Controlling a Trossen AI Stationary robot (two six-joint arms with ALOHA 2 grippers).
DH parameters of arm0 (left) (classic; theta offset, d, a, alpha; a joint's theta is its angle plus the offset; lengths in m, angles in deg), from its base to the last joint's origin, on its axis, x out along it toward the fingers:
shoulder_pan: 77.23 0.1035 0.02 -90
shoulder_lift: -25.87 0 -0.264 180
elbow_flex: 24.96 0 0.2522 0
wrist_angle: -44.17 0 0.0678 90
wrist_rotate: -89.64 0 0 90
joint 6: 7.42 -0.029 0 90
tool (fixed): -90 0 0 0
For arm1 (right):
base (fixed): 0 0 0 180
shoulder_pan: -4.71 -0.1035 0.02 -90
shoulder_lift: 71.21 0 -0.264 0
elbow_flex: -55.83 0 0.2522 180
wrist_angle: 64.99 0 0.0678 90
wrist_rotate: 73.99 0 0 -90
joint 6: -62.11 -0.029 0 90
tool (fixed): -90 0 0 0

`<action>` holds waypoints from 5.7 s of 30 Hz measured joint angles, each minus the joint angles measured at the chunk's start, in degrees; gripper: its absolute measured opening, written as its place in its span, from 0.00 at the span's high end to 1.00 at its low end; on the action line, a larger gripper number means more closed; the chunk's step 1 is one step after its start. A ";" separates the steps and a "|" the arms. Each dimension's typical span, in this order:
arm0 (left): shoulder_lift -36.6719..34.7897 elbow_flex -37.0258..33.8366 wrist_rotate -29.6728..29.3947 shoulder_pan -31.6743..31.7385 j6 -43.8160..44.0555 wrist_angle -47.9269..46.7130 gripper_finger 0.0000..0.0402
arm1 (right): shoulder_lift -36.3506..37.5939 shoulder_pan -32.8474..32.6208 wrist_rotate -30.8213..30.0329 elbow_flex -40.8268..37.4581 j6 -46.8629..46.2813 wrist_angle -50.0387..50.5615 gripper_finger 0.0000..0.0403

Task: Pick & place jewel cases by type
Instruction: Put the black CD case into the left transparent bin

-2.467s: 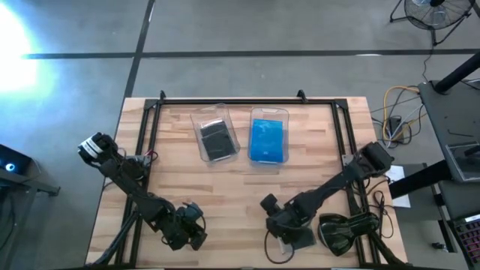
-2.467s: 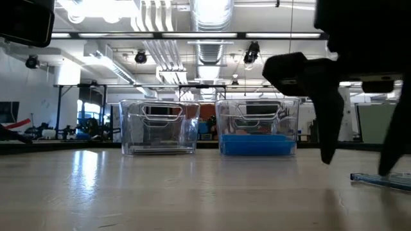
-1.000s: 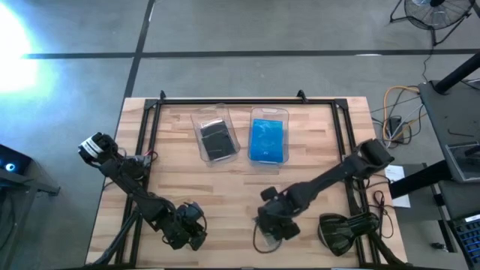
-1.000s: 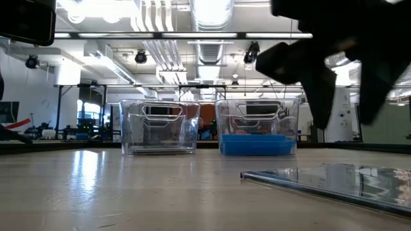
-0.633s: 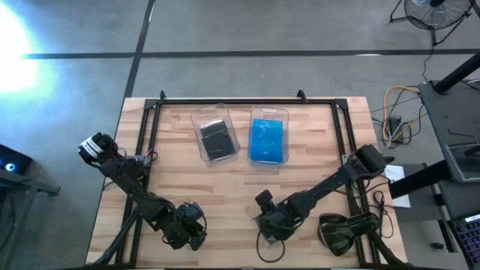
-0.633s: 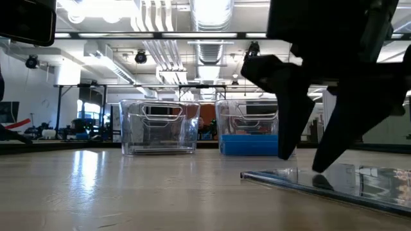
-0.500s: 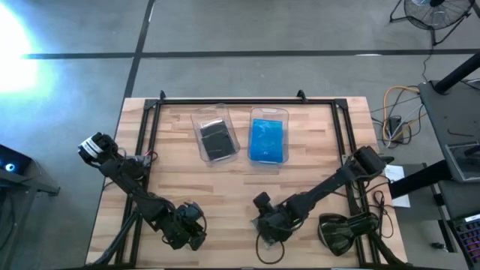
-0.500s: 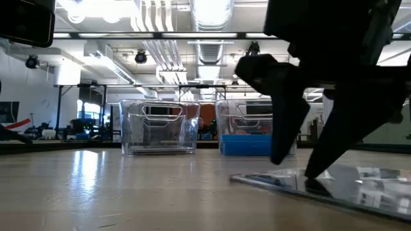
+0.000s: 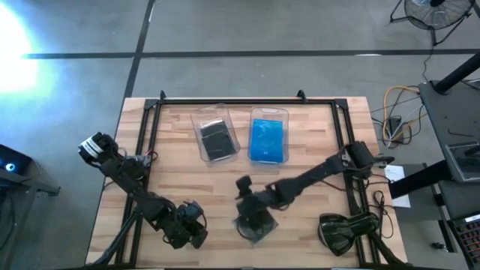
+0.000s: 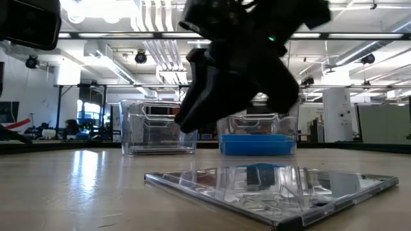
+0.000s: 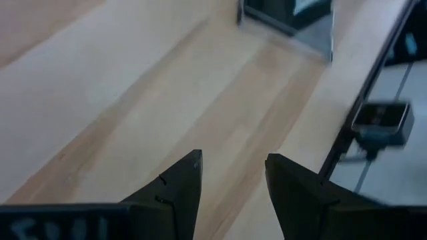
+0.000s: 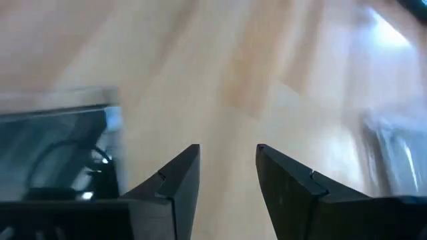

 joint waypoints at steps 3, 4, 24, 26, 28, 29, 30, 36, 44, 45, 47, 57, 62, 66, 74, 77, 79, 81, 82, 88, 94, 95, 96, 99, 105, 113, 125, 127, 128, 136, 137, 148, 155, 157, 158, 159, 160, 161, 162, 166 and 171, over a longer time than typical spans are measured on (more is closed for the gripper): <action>0.00 -0.06 -1.12 0.96 2.38 0.89 0.63 | 0.89 1.61 -0.09 3.81 -9.12 9.75 0.65; 0.00 -0.06 -1.16 1.35 2.00 1.83 0.63 | 1.21 1.99 0.62 5.49 -13.02 14.29 0.65; 9.53 0.27 12.49 10.21 -17.77 20.30 0.63 | 1.68 -4.53 33.40 2.18 -32.56 43.84 0.65; 11.71 0.38 14.29 10.22 -16.43 22.33 0.63 | 1.68 -5.14 33.56 2.18 -33.50 41.82 0.65; 13.96 0.50 16.89 10.28 -15.17 26.39 0.63 | 1.68 -5.17 33.52 2.18 -34.92 38.79 0.65; 15.00 0.53 17.69 10.28 -14.58 28.54 0.63 | 1.69 -5.11 33.48 2.18 -35.93 36.84 0.65; 15.98 0.55 18.09 10.35 -13.93 30.40 0.63 | 1.69 -4.86 33.50 2.18 -37.26 35.07 0.65; 19.46 1.33 17.76 10.78 -12.75 33.55 0.63 | 1.43 -2.95 33.43 2.28 -42.56 26.00 0.65; 19.03 1.39 18.56 12.62 -10.52 32.08 0.63 | 0.92 -1.62 33.48 2.99 -51.53 22.63 0.65; 19.01 1.33 18.94 13.06 -8.27 31.67 0.63 | 0.92 -1.42 33.55 2.95 -54.04 24.06 0.65; 18.99 1.27 19.65 13.85 -3.75 31.52 0.63 | 0.98 -1.11 33.63 2.88 -58.98 26.74 0.65; 19.06 1.14 15.91 15.41 4.65 31.74 0.63 | 1.40 -1.00 33.74 2.02 -73.72 29.80 0.65; 19.12 1.06 13.25 15.67 6.43 31.49 0.63 | 0.85 -0.97 33.45 1.30 -77.10 22.63 0.65; 19.15 1.16 13.16 15.90 6.29 30.64 0.63 | 0.07 -0.81 33.25 1.09 -79.23 14.50 0.65; 19.16 1.30 16.39 15.69 4.26 29.11 0.63 | 1.74 -0.30 31.19 1.00 -79.85 17.79 0.65; 19.03 1.54 15.47 15.33 4.10 28.88 0.63 | 3.51 -0.50 28.96 1.06 -79.42 24.18 0.65; 19.02 1.73 15.11 15.35 4.34 28.66 0.63 | 4.13 -0.58 28.55 0.91 -79.23 26.67 0.65; 19.04 1.95 14.68 15.55 4.38 28.42 0.63 | 4.54 -0.65 28.58 0.53 -79.39 28.26 0.65; 19.02 1.95 14.71 15.73 4.42 28.35 0.63 | 4.63 -0.65 28.58 0.32 -79.52 28.97 0.65; 19.04 1.95 14.75 16.20 3.73 27.82 0.63 | 4.13 -0.65 29.47 -4.14 -82.68 27.15 0.65; 19.04 2.26 13.83 16.25 1.53 27.23 0.63 | 3.84 -0.20 35.95 -10.11 -87.16 12.05 0.65; 19.04 2.34 13.81 16.25 1.04 27.09 0.63 | 3.69 -0.31 36.03 -10.31 -87.76 9.71 0.65; 19.04 2.37 13.79 16.27 0.66 27.04 0.63 | 3.61 -0.41 36.01 -10.38 -88.45 8.35 0.65; 19.04 2.32 13.73 16.31 0.34 27.04 0.63 | 3.23 -0.43 35.86 -9.51 -89.78 7.98 0.65; 19.04 2.14 14.04 16.33 -0.51 27.05 0.63 | 2.78 0.36 35.48 -7.81 -88.45 8.64 0.65; 19.04 1.84 15.03 14.32 -2.68 21.06 0.63 | 2.81 2.03 33.83 -5.17 -84.71 8.59 0.65; 19.02 1.75 12.49 10.45 -1.00 16.00 0.63 | 3.65 2.00 35.44 0.74 -76.22 8.01 0.65; 19.02 1.73 12.30 10.37 -0.91 15.98 0.63 | 3.72 2.00 35.61 1.55 -76.18 7.95 0.65; 19.02 1.73 12.27 10.37 -0.91 15.99 0.63 | 3.72 1.98 35.70 1.99 -76.16 7.89 0.65; 18.84 1.80 11.84 10.17 -0.93 17.32 0.63 | 3.52 2.72 28.69 5.72 -73.40 3.87 0.65; 18.84 1.85 11.65 10.13 -0.92 17.54 0.63 | 3.54 2.77 28.40 5.98 -73.43 3.86 0.65; 17.85 2.13 6.63 9.68 -0.88 19.70 0.63 | 3.32 3.56 29.48 6.26 -81.88 5.94 0.65; 15.64 2.14 -1.90 9.27 -2.73 19.34 0.63 | 3.32 4.04 29.41 5.87 -81.41 7.87 0.78; 14.74 2.17 -4.24 9.34 -3.14 17.30 0.63 | 3.32 4.56 29.46 5.85 -80.86 9.42 0.87; 13.90 2.19 -4.89 9.34 -3.10 15.43 0.63 | 3.48 5.02 29.62 5.80 -80.22 9.96 0.92; 12.93 2.21 -5.87 9.16 -3.01 13.03 0.63 | 3.89 5.57 29.82 5.75 -79.15 10.31 0.95; 11.95 2.29 -7.14 9.00 -2.62 10.54 0.63 | 4.49 6.26 29.77 5.75 -78.21 10.65 0.96; 10.60 2.56 -8.31 8.63 -1.87 7.92 0.63 | 5.32 7.08 29.71 5.75 -77.06 11.05 0.97; 8.90 2.72 -9.99 8.05 -0.95 5.11 0.63 | 6.38 7.92 29.43 5.75 -75.64 11.72 0.97; 0.09 2.76 -17.45 4.91 2.59 -3.67 0.63 | 11.75 12.16 26.29 5.77 -68.50 14.88 0.98; -10.29 2.76 -25.99 1.98 3.05 -8.69 0.63 | 18.59 20.02 20.61 5.88 -61.61 11.81 0.98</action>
